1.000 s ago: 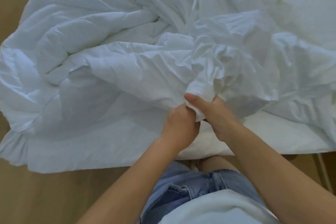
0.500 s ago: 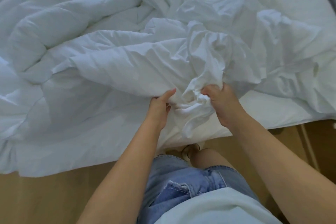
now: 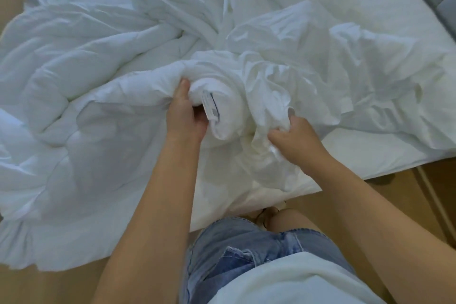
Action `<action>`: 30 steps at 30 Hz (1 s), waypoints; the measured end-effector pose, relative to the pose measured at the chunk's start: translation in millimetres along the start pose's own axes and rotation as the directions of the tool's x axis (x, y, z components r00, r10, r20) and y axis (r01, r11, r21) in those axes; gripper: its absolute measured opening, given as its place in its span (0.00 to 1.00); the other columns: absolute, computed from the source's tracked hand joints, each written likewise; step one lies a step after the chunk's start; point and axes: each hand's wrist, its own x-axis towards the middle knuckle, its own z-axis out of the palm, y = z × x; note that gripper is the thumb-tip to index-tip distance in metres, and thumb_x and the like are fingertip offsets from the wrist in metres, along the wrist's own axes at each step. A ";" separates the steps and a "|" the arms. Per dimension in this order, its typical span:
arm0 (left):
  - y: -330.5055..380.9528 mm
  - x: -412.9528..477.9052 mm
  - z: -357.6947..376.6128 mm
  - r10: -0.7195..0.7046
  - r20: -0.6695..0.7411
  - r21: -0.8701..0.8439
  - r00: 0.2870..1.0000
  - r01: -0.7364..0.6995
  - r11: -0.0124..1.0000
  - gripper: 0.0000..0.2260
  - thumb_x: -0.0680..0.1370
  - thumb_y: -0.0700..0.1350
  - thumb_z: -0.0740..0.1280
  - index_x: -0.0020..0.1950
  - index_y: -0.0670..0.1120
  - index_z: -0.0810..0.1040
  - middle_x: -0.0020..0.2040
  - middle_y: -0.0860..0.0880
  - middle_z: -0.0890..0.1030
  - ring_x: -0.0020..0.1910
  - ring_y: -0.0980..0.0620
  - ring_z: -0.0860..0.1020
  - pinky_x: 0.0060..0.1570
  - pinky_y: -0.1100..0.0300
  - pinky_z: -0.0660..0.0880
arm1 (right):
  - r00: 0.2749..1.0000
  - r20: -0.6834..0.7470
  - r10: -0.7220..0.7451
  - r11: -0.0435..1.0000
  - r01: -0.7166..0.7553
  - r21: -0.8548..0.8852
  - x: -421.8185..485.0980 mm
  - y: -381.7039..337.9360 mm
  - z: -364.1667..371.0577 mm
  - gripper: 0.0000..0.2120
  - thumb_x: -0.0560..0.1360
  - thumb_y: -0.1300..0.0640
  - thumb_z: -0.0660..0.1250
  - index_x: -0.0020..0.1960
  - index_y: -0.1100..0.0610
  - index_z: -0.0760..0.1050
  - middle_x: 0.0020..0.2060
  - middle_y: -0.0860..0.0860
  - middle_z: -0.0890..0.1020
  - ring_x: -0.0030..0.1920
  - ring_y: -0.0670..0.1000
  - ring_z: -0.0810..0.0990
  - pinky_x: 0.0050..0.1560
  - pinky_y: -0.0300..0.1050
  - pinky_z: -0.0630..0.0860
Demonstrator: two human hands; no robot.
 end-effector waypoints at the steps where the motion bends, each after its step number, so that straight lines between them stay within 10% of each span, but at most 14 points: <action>1: -1.0 -0.7 4.8 0.024 0.001 0.060 1.000 -0.024 0.998 0.14 0.80 0.46 0.63 0.62 0.40 0.75 0.55 0.43 0.82 0.54 0.45 0.81 0.54 0.49 0.78 | 0.996 0.028 0.088 0.965 -0.092 0.247 -2.4 0.6 -0.9 0.15 0.72 0.60 0.64 0.59 0.58 0.74 0.42 0.54 0.80 0.40 0.56 0.80 0.38 0.44 0.76; 5: -33.5 -20.9 8.1 -0.024 0.005 0.544 1.000 0.017 0.839 0.14 0.75 0.49 0.70 0.60 0.48 0.76 0.53 0.51 0.83 0.52 0.52 0.81 0.47 0.58 0.77 | 0.974 0.146 0.175 0.731 -0.227 0.643 -6.5 -2.5 2.7 0.09 0.70 0.65 0.64 0.50 0.59 0.77 0.39 0.54 0.80 0.42 0.55 0.80 0.38 0.45 0.76; 10: -58.2 -41.7 -8.5 -0.416 -0.109 0.744 0.903 0.351 0.568 0.13 0.74 0.53 0.67 0.55 0.50 0.80 0.48 0.50 0.84 0.47 0.49 0.81 0.39 0.55 0.78 | 0.981 0.152 0.124 0.819 -0.188 0.541 -13.4 -3.1 4.3 0.10 0.71 0.63 0.65 0.52 0.58 0.77 0.42 0.55 0.82 0.45 0.55 0.81 0.45 0.49 0.78; 16: -64.0 -26.7 7.3 -0.227 -0.048 0.331 0.973 0.230 0.915 0.10 0.79 0.35 0.59 0.58 0.37 0.76 0.49 0.41 0.81 0.46 0.45 0.81 0.48 0.51 0.78 | 0.995 0.077 0.057 0.865 -0.087 0.495 -14.9 -3.8 -0.9 0.12 0.71 0.63 0.64 0.54 0.57 0.75 0.42 0.54 0.81 0.42 0.52 0.81 0.36 0.40 0.75; 21: -80.9 -33.7 26.7 -0.265 0.069 0.164 0.962 0.251 0.954 0.09 0.79 0.41 0.63 0.55 0.38 0.78 0.46 0.43 0.83 0.47 0.45 0.82 0.45 0.53 0.80 | 1.000 0.003 0.006 0.895 -0.007 0.446 -17.1 -13.9 -2.0 0.06 0.72 0.59 0.65 0.42 0.49 0.75 0.36 0.46 0.82 0.36 0.42 0.80 0.32 0.34 0.74; 26: -81.5 -51.5 10.5 -0.302 0.158 0.449 0.940 0.204 0.870 0.07 0.79 0.43 0.63 0.50 0.44 0.81 0.46 0.46 0.84 0.50 0.46 0.82 0.49 0.53 0.80 | 0.997 0.066 0.030 0.866 -0.059 0.496 -22.5 -12.2 1.7 0.18 0.74 0.50 0.67 0.64 0.50 0.73 0.61 0.55 0.75 0.59 0.52 0.77 0.60 0.50 0.75; 30: -61.9 -53.2 11.9 -0.299 0.260 0.397 0.918 0.181 0.900 0.19 0.76 0.55 0.65 0.62 0.45 0.77 0.58 0.45 0.82 0.58 0.48 0.79 0.59 0.54 0.75 | 0.993 0.005 -0.115 0.979 0.112 0.172 -27.2 -16.6 13.2 0.33 0.72 0.43 0.63 0.74 0.53 0.61 0.69 0.54 0.65 0.70 0.55 0.64 0.71 0.54 0.63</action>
